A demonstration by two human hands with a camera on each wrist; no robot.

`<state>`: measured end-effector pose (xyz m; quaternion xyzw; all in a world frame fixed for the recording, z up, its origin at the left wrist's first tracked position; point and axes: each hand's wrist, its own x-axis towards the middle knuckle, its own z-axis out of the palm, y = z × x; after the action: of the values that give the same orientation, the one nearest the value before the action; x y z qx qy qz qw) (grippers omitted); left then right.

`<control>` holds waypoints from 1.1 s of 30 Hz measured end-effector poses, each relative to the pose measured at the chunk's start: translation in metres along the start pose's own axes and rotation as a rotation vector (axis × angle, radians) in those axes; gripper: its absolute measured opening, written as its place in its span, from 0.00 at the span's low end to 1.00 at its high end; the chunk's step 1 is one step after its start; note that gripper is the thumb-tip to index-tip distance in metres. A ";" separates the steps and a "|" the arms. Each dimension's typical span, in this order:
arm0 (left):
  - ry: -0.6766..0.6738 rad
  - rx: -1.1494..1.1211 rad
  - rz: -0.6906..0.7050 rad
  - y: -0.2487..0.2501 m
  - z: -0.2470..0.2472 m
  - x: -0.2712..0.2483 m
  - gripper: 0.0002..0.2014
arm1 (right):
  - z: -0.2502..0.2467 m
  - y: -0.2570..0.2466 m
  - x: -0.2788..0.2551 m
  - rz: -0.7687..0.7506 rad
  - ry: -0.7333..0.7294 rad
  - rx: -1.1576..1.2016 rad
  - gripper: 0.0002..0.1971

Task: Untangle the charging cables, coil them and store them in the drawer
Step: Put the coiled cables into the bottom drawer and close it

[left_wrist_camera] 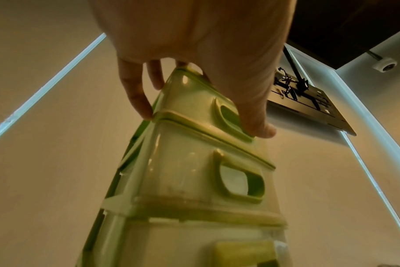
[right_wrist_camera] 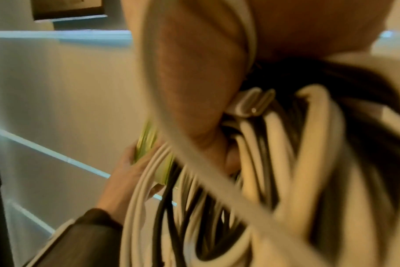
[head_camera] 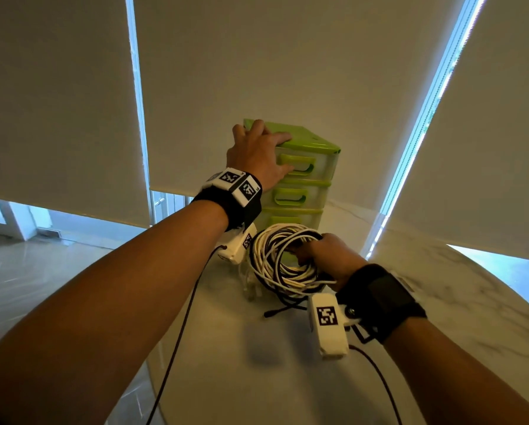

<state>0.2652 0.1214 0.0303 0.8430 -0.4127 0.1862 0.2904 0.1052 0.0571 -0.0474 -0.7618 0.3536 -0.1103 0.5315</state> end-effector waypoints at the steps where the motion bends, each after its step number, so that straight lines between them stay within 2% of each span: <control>1: -0.011 0.004 0.015 -0.002 0.001 -0.001 0.35 | 0.000 0.003 0.003 0.016 -0.020 -0.031 0.09; 4: -0.056 0.022 0.053 -0.006 0.004 -0.007 0.45 | -0.001 0.008 0.003 0.010 -0.062 -0.172 0.10; 9: -0.084 0.035 0.084 -0.011 0.004 -0.008 0.47 | -0.004 0.009 -0.016 -0.010 -0.153 -0.358 0.16; 14: -0.075 0.010 0.088 -0.014 0.008 -0.005 0.47 | -0.010 0.024 -0.047 -0.021 -0.212 -0.371 0.10; 17: -0.082 0.002 0.087 -0.014 0.008 -0.005 0.47 | -0.015 0.019 -0.054 -0.046 -0.208 -0.395 0.11; 20: -0.109 0.011 0.080 -0.013 0.005 -0.007 0.50 | -0.022 0.005 -0.049 -0.022 -0.158 -0.325 0.13; 23: -0.109 0.024 0.068 -0.011 0.004 -0.009 0.52 | -0.022 0.006 -0.051 0.019 -0.179 -0.357 0.15; 29: -0.082 0.026 0.053 -0.008 0.004 -0.013 0.51 | -0.013 0.029 -0.062 -0.045 -0.200 -0.430 0.11; 33: -0.078 0.023 0.052 -0.008 0.003 -0.014 0.51 | -0.015 0.031 -0.073 -0.032 -0.233 -0.402 0.10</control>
<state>0.2635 0.1312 0.0180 0.8417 -0.4435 0.1654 0.2596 0.0313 0.0878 -0.0532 -0.8654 0.2927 0.0428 0.4044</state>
